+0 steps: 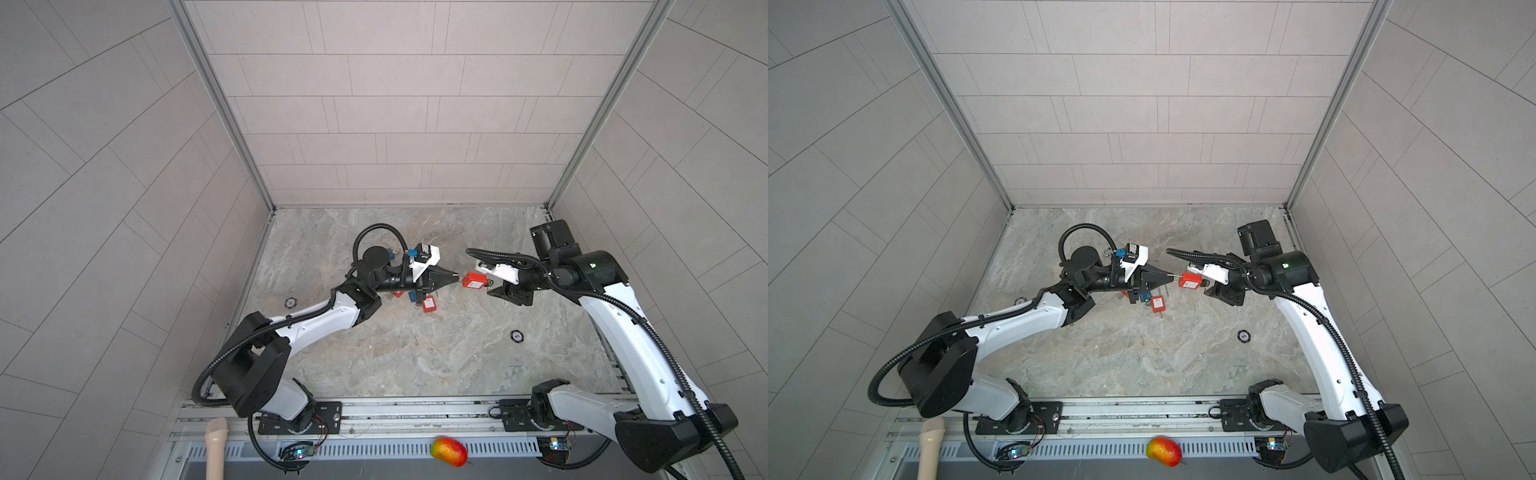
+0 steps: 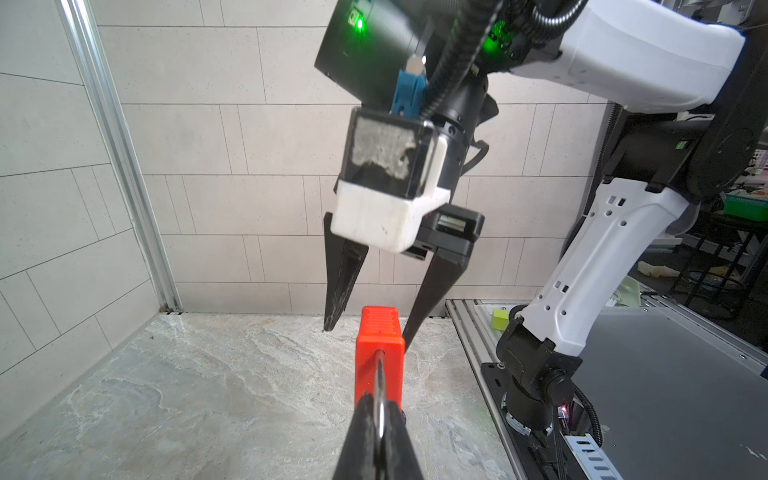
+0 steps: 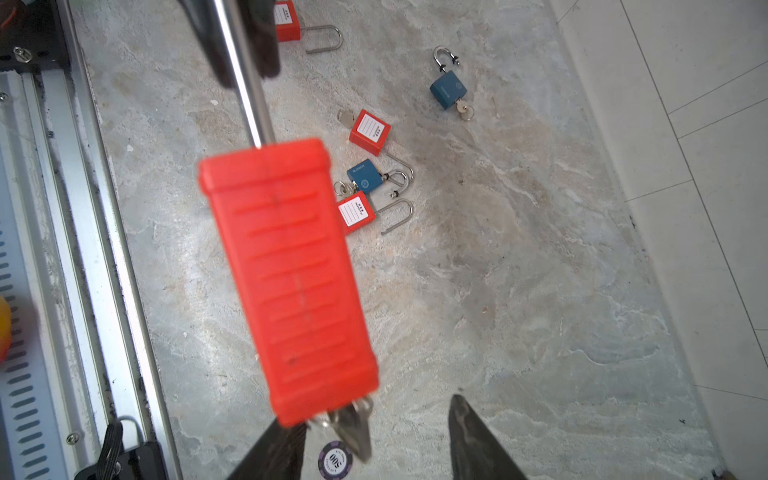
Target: Lock with the key
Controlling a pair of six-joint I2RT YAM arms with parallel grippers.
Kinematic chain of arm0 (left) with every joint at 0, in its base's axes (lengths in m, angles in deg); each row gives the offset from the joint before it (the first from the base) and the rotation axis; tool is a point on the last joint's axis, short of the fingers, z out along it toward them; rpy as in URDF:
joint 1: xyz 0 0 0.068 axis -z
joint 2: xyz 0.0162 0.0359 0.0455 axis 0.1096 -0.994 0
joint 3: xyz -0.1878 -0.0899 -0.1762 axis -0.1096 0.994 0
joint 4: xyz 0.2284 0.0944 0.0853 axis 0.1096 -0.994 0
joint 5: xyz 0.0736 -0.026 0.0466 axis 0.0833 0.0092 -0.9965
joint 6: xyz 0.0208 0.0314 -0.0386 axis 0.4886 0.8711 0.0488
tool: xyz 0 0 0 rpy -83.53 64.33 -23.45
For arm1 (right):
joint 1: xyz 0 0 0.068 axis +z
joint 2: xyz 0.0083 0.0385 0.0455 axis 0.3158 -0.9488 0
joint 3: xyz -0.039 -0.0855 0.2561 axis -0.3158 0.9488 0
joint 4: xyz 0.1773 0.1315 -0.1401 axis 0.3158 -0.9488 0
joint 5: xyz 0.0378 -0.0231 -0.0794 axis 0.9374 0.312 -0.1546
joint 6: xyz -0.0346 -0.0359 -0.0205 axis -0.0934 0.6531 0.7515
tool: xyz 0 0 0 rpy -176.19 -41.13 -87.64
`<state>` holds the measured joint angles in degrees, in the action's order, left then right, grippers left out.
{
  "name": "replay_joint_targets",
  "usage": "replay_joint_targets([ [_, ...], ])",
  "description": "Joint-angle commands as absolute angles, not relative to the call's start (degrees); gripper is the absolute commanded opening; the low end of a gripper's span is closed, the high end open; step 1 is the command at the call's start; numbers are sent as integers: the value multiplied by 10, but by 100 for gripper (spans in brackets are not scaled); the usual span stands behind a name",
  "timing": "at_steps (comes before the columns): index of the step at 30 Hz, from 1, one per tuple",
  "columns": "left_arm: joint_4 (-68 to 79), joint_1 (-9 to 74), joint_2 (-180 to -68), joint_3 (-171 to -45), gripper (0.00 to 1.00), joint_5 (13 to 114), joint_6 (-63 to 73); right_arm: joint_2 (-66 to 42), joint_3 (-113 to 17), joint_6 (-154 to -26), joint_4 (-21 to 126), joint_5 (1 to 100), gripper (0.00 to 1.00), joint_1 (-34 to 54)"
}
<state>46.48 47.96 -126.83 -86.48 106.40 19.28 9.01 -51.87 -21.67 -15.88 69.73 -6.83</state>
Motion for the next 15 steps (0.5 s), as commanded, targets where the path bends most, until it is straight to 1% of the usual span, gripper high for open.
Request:
replay_joint_targets([
  [1, 473, 483, -1243, -879, 0, 1074, 200, 75, -549, -196, -234, 694, 53, -71],
  [7, 463, 484, -1242, -880, 0, 1075, 203, 57, -563, -201, -225, 737, 46, -64],
  [9, 461, 484, -1242, -880, 0, 1075, 203, 55, -561, -205, -217, 749, 44, -59],
  [15, 456, 484, -1242, -883, 0, 1073, 205, 58, -554, -208, -203, 760, 37, -52],
])
